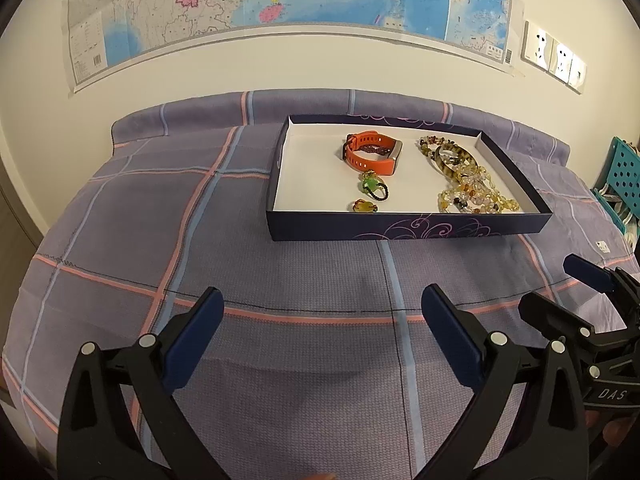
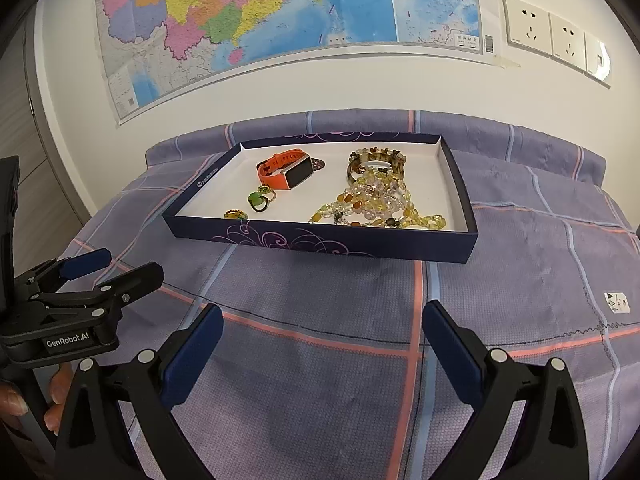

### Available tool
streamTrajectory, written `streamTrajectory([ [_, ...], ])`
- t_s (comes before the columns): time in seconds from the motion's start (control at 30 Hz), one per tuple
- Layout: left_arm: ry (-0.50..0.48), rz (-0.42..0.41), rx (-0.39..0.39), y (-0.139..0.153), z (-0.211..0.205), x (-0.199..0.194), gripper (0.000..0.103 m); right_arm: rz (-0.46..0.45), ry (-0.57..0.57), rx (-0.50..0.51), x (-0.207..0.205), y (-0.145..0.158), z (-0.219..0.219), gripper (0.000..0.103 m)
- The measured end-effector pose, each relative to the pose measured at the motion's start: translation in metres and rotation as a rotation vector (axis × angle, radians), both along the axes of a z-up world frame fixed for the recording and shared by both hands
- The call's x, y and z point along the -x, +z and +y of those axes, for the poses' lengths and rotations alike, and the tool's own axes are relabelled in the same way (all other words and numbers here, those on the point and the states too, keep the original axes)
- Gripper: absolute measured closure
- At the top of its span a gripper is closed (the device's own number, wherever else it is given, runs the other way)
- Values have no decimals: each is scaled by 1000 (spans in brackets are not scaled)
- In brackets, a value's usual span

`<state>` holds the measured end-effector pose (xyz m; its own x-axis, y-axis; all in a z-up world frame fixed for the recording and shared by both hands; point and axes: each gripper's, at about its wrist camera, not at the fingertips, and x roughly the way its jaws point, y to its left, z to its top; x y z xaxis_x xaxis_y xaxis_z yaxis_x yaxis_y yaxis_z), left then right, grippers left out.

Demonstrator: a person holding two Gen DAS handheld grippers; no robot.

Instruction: Organize jewelry

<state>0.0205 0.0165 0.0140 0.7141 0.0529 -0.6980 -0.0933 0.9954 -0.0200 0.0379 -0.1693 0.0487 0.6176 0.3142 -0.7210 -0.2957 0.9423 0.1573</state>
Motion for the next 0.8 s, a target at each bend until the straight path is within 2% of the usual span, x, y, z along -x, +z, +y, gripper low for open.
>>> streamTrajectory([
  [0.8, -5, 9, -3, -4, -5, 0, 5, 7, -4, -6, 0, 0, 0, 7],
])
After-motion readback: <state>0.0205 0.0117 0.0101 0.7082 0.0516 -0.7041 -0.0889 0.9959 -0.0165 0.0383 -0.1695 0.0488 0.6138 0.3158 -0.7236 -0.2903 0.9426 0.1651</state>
